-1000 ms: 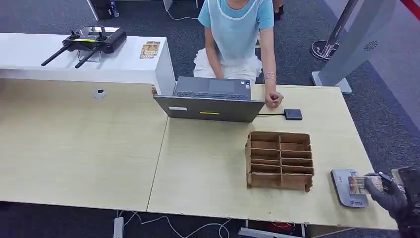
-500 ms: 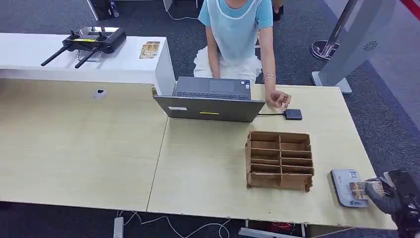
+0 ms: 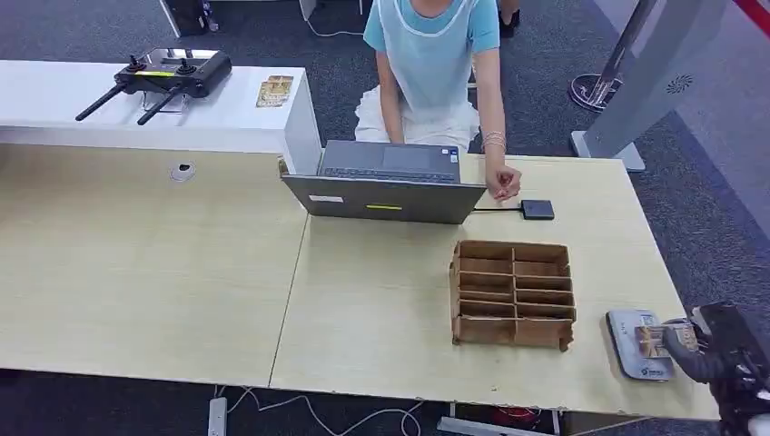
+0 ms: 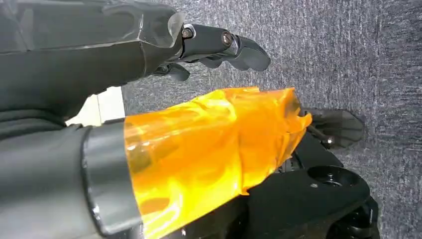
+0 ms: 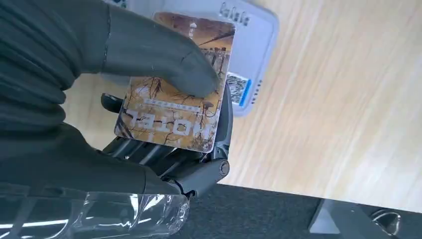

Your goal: Pass the card to the sensor for recognition and then transmit it.

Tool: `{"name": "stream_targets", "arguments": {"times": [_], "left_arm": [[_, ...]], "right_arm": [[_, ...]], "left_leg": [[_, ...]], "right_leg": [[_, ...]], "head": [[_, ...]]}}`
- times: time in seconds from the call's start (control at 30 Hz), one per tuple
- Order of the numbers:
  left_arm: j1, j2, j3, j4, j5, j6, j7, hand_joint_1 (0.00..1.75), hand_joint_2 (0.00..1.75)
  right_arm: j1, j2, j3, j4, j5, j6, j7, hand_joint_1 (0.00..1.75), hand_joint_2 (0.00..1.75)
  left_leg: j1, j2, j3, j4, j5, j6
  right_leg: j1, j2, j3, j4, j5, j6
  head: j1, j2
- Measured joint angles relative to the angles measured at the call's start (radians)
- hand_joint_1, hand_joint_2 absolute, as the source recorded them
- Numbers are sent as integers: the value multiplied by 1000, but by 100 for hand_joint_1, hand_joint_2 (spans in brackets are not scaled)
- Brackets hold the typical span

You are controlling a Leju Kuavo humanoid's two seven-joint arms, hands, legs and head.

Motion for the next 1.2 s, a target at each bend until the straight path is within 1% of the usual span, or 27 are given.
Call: {"name": "stream_targets", "arguments": {"times": [0.27,0.43,0.57,0.73,0.8,0.87,0.93,1.0,1.1,1.2], "left_arm": [[0,-1,3,0,15,5,-2,0,0],[-1,-5,7,5,16,5,-2,0,0],[-1,-6,8,6,15,4,-5,0,0],[-5,-8,8,6,12,2,-6,0,0],[-4,-8,8,7,6,-1,-6,0,0],[-7,-9,8,7,-3,-4,-6,0,0],[-13,-10,8,8,-12,-10,-6,0,0],[-16,-11,7,8,-25,-15,-8,0,0],[-17,-15,4,8,-40,-21,-8,0,0],[-16,-16,0,8,-55,-25,-8,0,0]], "right_arm": [[-32,0,3,-115,-31,6,16,175,175],[-82,-3,19,-186,-5,4,14,175,175],[-156,-9,75,-224,82,-22,15,175,175],[-266,-9,164,-236,168,-62,42,175,175],[-319,-5,203,-233,243,-99,60,175,175],[-400,18,255,-220,357,-151,98,175,175],[-477,56,308,-202,481,-217,135,175,175],[-539,109,356,-188,606,-278,171,175,175],[-593,186,410,-171,758,-318,182,175,175],[-632,238,453,-153,875,-356,177,175,175]], "left_leg": [[0,2,0,0,0,0],[0,2,0,0,0,0],[0,4,0,0,0,0],[0,4,1,0,1,1],[0,4,-2,0,1,1],[0,10,-1,0,1,0],[0,11,1,0,1,0],[1,11,1,0,2,-1],[1,9,1,0,3,-2],[1,9,1,0,3,-2]], "right_leg": [[0,1,0,0,0,0],[0,1,0,0,0,0],[0,4,0,1,1,-1],[0,2,0,1,1,0],[0,3,0,2,1,-1],[0,9,-1,2,2,-1],[0,11,-2,3,2,-1],[0,10,-2,3,2,-1],[1,9,-2,3,2,-1],[1,9,-3,3,2,-1]], "head": [[0,0],[0,0],[0,0],[0,0],[0,0],[0,0],[0,0],[0,0],[0,0],[0,0]]}}
